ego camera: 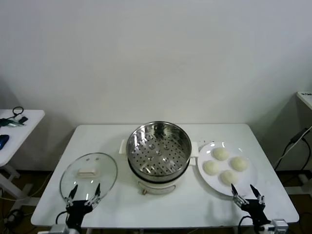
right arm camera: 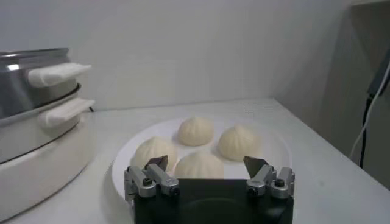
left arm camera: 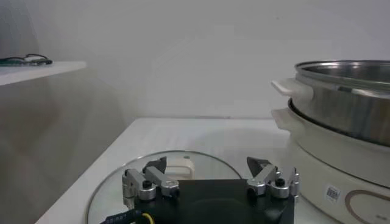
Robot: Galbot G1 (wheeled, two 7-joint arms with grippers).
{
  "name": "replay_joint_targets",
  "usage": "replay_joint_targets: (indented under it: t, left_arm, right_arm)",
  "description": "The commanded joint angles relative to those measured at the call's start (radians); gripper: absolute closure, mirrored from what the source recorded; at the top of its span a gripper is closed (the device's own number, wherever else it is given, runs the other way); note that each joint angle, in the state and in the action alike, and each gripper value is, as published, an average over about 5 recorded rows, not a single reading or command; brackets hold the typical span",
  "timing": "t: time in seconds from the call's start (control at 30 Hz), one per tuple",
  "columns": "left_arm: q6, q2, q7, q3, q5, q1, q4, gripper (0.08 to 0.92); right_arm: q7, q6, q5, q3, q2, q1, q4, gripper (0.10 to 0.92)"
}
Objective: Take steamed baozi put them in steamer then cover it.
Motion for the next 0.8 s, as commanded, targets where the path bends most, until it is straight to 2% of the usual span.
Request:
replay_joint_targets:
  t: [0.03, 0.2, 0.33, 0.47, 0.57, 0.7, 0.8]
  left_arm:
    - [0.001, 0.002, 0.001, 0.003, 0.005, 0.001, -0.001, 0.177]
    - [0.0, 0.009, -0.002, 0.003, 0.004, 0.003, -0.002, 0.177]
    - [-0.001, 0.016, -0.003, 0.002, 0.001, 0.005, -0.002, 0.177]
    - [-0.003, 0.023, -0.003, 0.001, 0.0, 0.005, 0.002, 0.177]
    - [-0.006, 0.028, -0.003, 0.001, 0.0, 0.006, 0.002, 0.177]
    - [-0.008, 0.036, -0.003, -0.002, 0.001, 0.007, 0.006, 0.177]
    - [-0.01, 0.04, -0.003, 0.0, 0.001, 0.006, 0.008, 0.177]
  right_arm:
    - [-0.008, -0.174, -0.001, 0.035, -0.085, 0.193, -0.035, 0.203]
    - [-0.072, -0.215, -0.061, -0.063, -0.246, 0.491, -0.191, 0.203]
    - [-0.196, -0.267, -0.135, -0.314, -0.433, 0.773, -0.352, 0.203]
    - [-0.476, -0.235, -0.289, -0.704, -0.622, 1.087, -0.481, 0.203]
    - [-0.731, -0.132, -0.388, -0.976, -0.7, 1.318, -0.552, 0.203]
    - [-1.02, 0.084, -0.478, -1.357, -0.719, 1.657, -0.655, 0.203]
    - [-1.139, 0.156, -0.48, -1.609, -0.68, 1.889, -0.727, 0.203]
